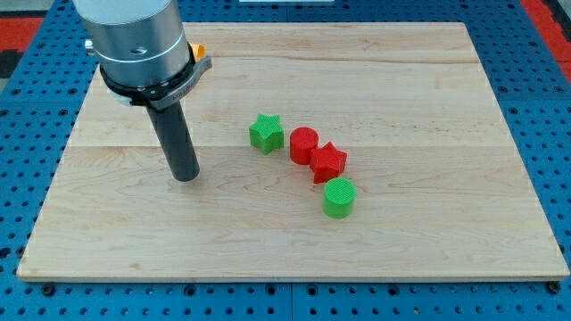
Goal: Form a group with green and red blocks
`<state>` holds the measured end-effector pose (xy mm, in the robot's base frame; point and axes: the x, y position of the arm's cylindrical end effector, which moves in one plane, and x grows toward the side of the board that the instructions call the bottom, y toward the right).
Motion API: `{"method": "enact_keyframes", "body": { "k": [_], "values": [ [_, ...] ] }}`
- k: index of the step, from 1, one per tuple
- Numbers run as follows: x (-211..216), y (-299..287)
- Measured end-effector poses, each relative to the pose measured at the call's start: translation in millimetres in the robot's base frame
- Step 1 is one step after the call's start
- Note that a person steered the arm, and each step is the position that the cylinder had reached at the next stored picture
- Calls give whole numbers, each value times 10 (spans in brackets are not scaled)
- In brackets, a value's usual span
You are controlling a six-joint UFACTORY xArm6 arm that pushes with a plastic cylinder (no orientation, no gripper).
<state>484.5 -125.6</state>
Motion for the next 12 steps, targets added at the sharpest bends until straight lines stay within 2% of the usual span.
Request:
{"method": "enact_keyframes", "body": {
  "k": [2,3,4,6,7,8,9,10,11,12],
  "values": [
    [-476,159],
    [-573,373],
    [-573,883],
    [-853,1060],
    [-747,1389],
    [-286,1799],
    [-155,1909],
    [212,2279],
    [185,2317],
    [-7,1860]
  ]
}}
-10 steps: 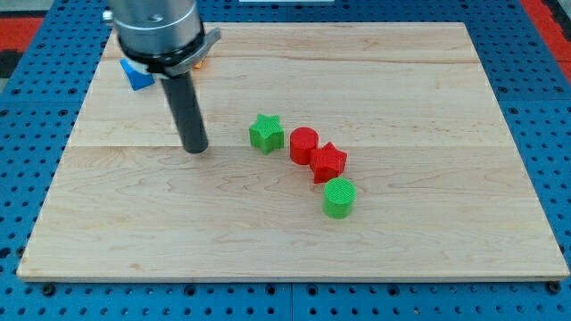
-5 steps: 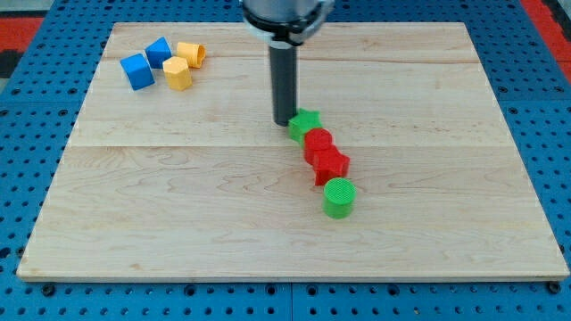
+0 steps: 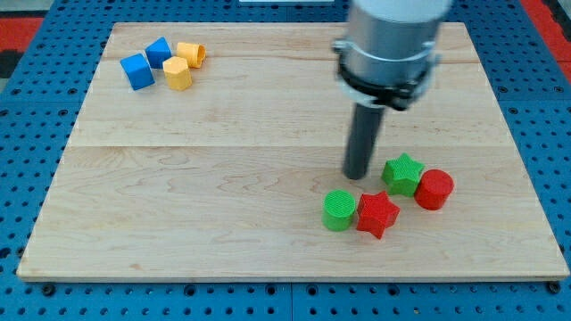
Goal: Form a group with green and red blocks
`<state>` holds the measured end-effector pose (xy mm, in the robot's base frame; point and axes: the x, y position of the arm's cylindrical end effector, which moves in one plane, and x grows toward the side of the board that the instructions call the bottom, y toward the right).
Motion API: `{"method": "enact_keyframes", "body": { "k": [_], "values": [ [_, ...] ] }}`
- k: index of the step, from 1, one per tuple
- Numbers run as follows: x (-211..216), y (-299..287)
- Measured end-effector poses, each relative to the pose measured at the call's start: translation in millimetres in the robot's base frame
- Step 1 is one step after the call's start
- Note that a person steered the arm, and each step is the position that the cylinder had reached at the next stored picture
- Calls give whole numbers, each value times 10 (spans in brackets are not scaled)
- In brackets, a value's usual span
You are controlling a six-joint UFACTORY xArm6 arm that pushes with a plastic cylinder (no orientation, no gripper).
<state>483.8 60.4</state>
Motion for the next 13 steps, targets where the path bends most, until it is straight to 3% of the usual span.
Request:
{"method": "enact_keyframes", "body": {
  "k": [1,2,3,4,5,6,9,10,12,13],
  "values": [
    [480,-215],
    [806,-4],
    [611,-317],
    [786,-797],
    [1324,-722],
    [1351,-619],
    [1298,669],
    [1156,778],
    [1300,438],
    [937,-209]
  ]
}}
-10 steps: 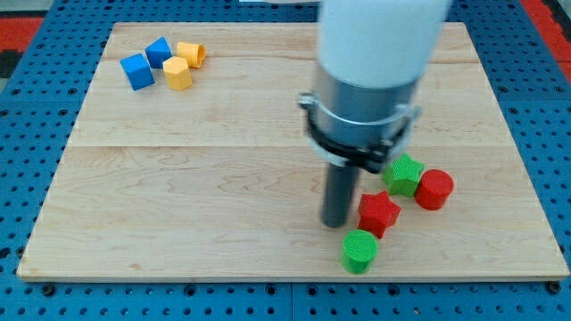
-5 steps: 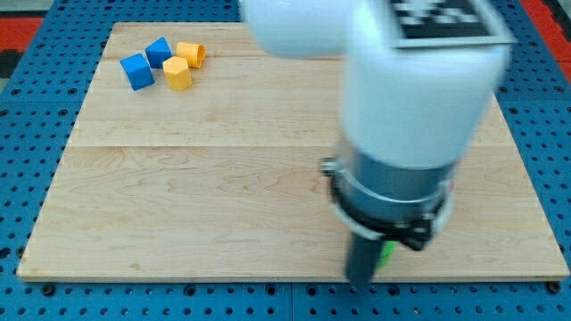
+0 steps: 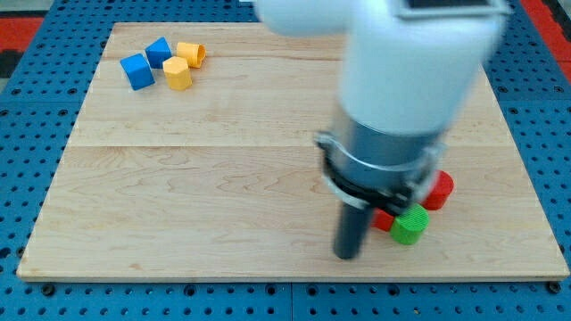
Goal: Form a group with green and red blocks
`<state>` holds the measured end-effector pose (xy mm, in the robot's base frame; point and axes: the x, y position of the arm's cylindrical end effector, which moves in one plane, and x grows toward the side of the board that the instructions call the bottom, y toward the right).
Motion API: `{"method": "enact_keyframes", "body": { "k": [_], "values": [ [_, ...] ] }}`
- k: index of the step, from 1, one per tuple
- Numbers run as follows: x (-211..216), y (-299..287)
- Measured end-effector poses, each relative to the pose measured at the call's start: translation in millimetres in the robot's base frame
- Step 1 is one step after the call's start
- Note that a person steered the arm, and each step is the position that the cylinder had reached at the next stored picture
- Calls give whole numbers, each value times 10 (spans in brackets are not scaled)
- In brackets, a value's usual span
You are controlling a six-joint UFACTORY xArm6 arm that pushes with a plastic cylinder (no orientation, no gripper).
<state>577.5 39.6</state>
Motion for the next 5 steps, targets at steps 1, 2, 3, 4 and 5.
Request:
{"method": "enact_keyframes", "body": {
  "k": [1,2,3,4,5],
  "values": [
    [-352,-448],
    [-558,-523],
    [-692,-169],
    [-876,105],
    [-1099,169]
  ]
}}
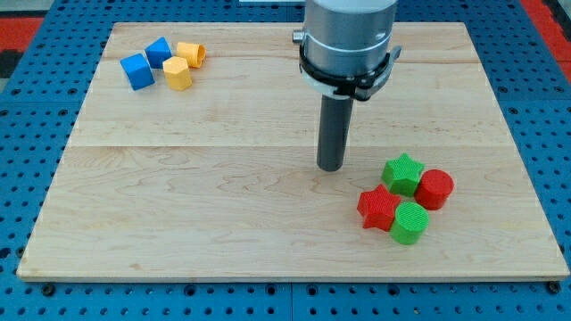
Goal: Form a group with green and red blocks
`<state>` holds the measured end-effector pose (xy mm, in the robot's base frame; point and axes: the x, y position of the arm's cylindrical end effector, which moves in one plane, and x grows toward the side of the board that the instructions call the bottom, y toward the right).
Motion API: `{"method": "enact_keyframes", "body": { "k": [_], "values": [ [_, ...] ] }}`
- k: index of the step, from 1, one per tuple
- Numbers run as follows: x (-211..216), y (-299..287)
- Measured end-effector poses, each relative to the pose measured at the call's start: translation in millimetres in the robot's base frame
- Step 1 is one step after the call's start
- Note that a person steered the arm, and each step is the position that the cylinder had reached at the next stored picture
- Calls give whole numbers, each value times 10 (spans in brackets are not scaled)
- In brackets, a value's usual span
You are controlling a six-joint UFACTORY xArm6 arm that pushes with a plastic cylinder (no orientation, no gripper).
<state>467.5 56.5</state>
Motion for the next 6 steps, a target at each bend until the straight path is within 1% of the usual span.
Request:
{"method": "enact_keyframes", "body": {
  "k": [1,2,4,5,6],
  "values": [
    [-381,160],
    [-895,296],
    [-2043,299],
    [-2564,-304],
    [-2752,-823]
  ]
}}
